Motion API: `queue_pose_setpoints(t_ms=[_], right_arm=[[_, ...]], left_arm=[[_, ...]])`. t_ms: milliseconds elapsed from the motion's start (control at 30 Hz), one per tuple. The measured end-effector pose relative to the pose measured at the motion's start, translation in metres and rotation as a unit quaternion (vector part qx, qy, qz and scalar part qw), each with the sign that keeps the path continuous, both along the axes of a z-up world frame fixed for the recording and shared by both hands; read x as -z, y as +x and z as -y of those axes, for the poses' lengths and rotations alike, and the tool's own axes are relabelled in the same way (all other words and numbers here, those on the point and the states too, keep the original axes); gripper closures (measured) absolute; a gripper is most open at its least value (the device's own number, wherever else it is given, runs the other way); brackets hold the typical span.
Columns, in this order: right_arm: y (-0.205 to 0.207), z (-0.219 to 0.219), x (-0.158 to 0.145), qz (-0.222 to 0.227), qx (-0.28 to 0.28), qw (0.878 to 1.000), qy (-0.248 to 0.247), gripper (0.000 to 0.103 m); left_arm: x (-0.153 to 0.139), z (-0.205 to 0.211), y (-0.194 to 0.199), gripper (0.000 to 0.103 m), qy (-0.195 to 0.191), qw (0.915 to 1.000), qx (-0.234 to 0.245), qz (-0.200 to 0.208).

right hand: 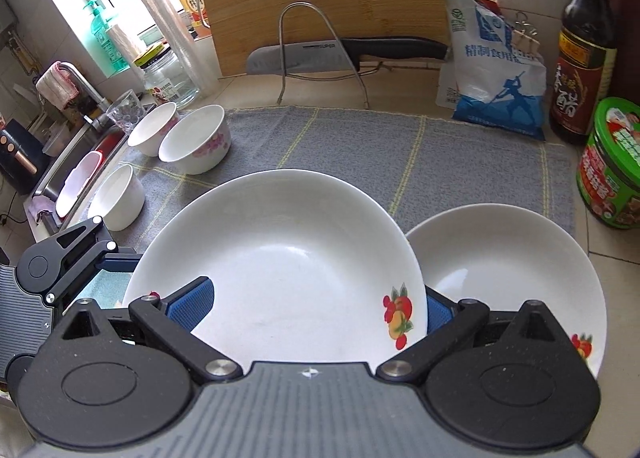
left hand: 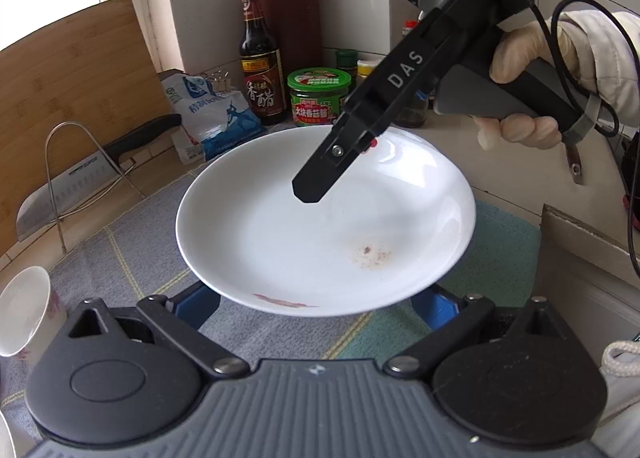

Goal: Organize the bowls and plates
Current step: 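Lift the deep fruit-print plate with the right tool and carry it toward the plate stack, then lower the held plate onto the stacked white plates with the right tool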

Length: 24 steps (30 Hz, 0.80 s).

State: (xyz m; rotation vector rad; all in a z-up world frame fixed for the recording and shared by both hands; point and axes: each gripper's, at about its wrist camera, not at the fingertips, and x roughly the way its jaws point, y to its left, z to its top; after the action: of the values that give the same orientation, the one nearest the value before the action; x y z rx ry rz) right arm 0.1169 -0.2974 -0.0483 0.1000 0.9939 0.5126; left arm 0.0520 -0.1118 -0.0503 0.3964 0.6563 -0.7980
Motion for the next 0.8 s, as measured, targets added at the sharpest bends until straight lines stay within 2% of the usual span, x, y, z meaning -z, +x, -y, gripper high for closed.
queue_pose_setpoints(t_ms=[467, 800], right_arm=[[-0.001, 0.073, 0.008, -0.006, 0.06, 0.998, -0.013, 0.0], [0.01, 0.092, 0.021, -0.018, 0.067, 0.998, -0.012, 0.0]], left_arm=[[0.022, 0.065, 0.026, 0.002, -0.009, 0.9988, 0.046, -0.014], [0.029, 0.08, 0.039, 0.002, -0.005, 0.9984, 0.05, -0.026]])
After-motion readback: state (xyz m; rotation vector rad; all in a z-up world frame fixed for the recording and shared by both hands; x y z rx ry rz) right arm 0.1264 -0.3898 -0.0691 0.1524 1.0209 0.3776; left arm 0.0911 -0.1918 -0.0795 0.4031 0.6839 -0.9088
